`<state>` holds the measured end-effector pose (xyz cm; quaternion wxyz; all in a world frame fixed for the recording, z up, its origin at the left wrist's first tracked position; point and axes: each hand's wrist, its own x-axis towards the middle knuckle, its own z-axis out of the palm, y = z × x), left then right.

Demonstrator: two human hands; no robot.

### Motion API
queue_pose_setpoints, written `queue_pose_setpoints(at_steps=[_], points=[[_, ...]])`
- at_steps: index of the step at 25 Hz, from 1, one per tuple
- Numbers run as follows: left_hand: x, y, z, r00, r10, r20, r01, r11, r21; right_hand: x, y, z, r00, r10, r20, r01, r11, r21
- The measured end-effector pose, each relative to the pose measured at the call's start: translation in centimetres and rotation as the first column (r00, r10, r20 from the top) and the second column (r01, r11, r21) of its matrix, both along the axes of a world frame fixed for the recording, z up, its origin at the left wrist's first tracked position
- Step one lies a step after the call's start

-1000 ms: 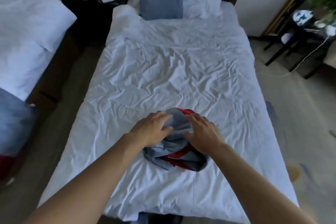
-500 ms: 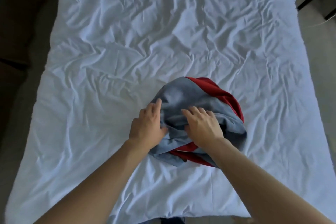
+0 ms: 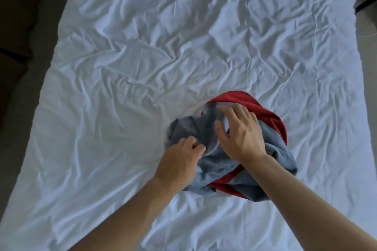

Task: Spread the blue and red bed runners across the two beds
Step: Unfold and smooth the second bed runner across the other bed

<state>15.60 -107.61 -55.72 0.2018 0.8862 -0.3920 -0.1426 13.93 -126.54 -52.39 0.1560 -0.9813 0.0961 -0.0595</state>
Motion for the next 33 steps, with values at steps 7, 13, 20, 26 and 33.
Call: queue_pose_setpoints(at_steps=[7,13,20,26,33], points=[[-0.7,0.0,0.2,0.987,0.061,-0.152,-0.079,0.991,-0.112,1.6,0.4,-2.7,0.806,0.034,-0.591,-0.206,0.952,-0.226],[5.3,1.0,-3.0,0.933,0.257,-0.251,-0.207,0.956,0.208,-4.1,-2.4,-2.4,0.738,-0.095,-0.668,-0.147,0.943,-0.297],[3.4,-2.4,-3.2,0.87,0.227,-0.438,-0.203,0.974,0.102,-0.1,-0.2,-2.3,0.932,-0.077,-0.355,-0.02,0.965,-0.262],[6.0,2.2,-1.9,0.909,0.097,-0.404,-0.083,0.995,0.053,4.5,2.9,-3.6,0.752,0.196,-0.63,-0.185,0.979,0.083],[10.8,9.3,-0.5,0.913,0.346,-0.214,-0.346,0.937,0.038,8.1,8.2,-2.2,0.912,0.32,-0.258,-0.352,0.932,-0.088]])
